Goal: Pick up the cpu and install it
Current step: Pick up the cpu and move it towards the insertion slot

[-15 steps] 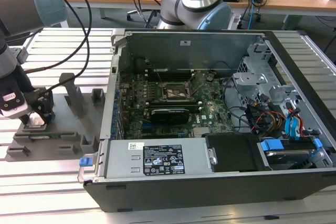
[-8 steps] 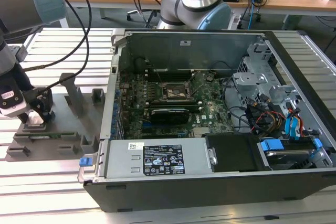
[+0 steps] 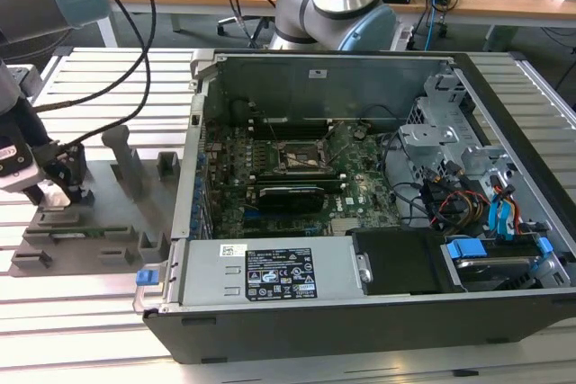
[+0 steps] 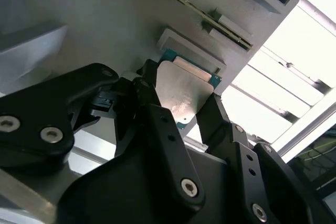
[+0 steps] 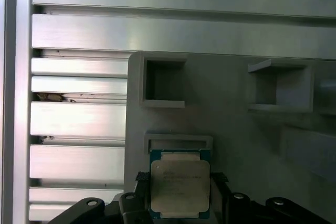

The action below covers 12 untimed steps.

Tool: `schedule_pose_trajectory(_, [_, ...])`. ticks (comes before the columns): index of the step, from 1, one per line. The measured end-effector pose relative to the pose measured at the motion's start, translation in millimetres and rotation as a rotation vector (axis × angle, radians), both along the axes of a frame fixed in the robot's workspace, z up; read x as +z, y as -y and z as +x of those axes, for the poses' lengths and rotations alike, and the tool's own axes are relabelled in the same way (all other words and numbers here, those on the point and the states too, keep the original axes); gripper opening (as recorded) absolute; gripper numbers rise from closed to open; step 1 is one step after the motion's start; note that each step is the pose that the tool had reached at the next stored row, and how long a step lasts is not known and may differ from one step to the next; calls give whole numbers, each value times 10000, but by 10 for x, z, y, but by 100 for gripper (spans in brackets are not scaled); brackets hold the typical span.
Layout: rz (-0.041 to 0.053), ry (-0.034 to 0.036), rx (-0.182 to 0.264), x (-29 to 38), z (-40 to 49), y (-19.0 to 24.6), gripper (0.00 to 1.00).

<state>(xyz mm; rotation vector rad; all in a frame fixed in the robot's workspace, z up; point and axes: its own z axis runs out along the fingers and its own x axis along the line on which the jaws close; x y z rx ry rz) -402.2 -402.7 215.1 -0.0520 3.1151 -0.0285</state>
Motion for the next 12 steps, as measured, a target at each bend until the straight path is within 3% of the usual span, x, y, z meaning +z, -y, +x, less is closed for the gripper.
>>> schedule_pose_trajectory(12, [-37, -10, 0, 217, 5, 0, 55])
